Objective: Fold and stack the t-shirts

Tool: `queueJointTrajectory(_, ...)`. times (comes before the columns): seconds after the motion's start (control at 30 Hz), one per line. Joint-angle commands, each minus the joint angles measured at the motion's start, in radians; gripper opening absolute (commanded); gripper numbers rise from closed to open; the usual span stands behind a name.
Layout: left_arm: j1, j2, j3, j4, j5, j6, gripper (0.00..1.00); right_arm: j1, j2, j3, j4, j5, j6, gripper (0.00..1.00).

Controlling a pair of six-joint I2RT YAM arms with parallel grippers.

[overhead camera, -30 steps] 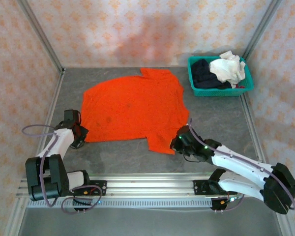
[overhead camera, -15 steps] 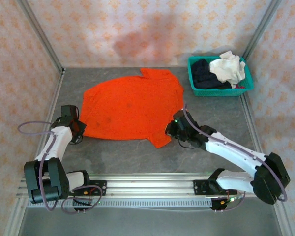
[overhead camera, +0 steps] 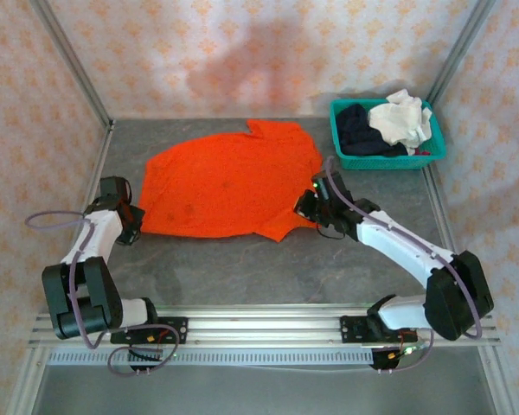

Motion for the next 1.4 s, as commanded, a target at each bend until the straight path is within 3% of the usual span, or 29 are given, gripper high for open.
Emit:
queueJointTrajectory(0.0,0.006,0.032,0.056,-0.004,0.013,-0.012,0.0,-0.005,0.017,0.064,0.014,-0.017,-0.036,0.0)
queueJointTrajectory(0.87,0.006,0.225,0.271,-0.018,0.019,0.011,0.0,-0.103,0.27,0.344,-0.042,-0.088,-0.198,0.0)
queueJointTrajectory(1.37,0.001,0.307,0.373,-0.058,0.008,0.067,0.0,-0.182,0.452,0.596,-0.185,-0.181,-0.372,0.0)
